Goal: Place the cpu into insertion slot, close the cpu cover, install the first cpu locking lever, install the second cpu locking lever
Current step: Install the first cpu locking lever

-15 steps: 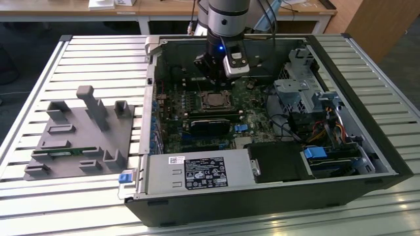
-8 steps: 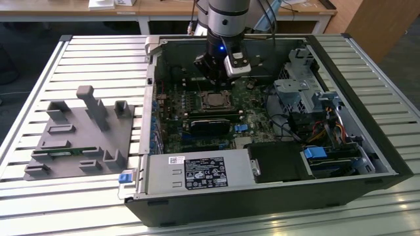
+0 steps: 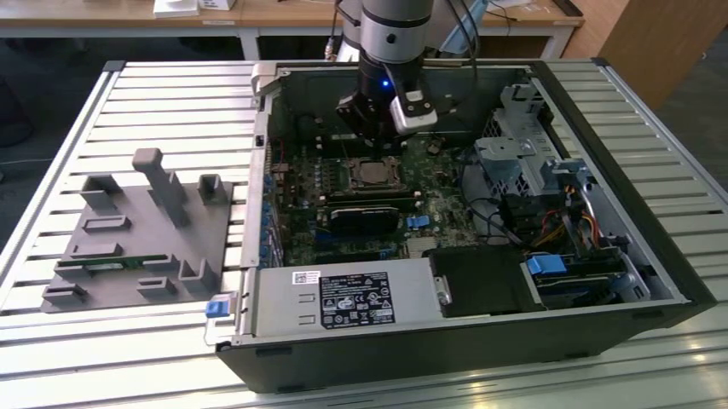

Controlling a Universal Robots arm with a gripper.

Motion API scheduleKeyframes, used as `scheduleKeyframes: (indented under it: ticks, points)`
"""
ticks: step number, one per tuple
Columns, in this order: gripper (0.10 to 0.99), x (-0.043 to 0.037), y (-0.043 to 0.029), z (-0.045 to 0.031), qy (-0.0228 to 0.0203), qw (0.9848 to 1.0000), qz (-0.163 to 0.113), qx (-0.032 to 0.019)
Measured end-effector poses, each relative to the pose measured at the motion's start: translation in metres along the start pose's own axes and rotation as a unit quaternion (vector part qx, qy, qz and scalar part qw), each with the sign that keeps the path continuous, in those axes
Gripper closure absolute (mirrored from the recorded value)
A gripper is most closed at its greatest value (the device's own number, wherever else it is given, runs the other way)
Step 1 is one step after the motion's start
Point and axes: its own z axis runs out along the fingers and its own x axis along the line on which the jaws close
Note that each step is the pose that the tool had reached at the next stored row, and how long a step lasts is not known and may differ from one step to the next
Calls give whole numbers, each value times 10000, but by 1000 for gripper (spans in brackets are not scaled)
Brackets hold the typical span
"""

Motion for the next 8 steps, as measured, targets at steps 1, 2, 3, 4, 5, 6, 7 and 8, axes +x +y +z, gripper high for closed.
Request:
scheduleKeyframes:
  ticks: [1, 2, 3, 4, 5, 6, 7, 8]
  points:
    - [969, 0, 0, 0, 0, 10000, -21, 1]
    - [969, 0, 0, 0, 0, 10000, -42, 1]
    - [969, 0, 0, 0, 1, 10000, -64, 1]
    - [969, 0, 0, 0, 1, 10000, -87, 2]
    - [969, 0, 0, 0, 1, 9999, -110, 2]
    - [969, 0, 0, 0, 2, 9999, -133, 3]
    - [969, 0, 0, 0, 1, 9999, -159, 3]
    - [969, 0, 0, 0, 0, 9998, -183, 3]
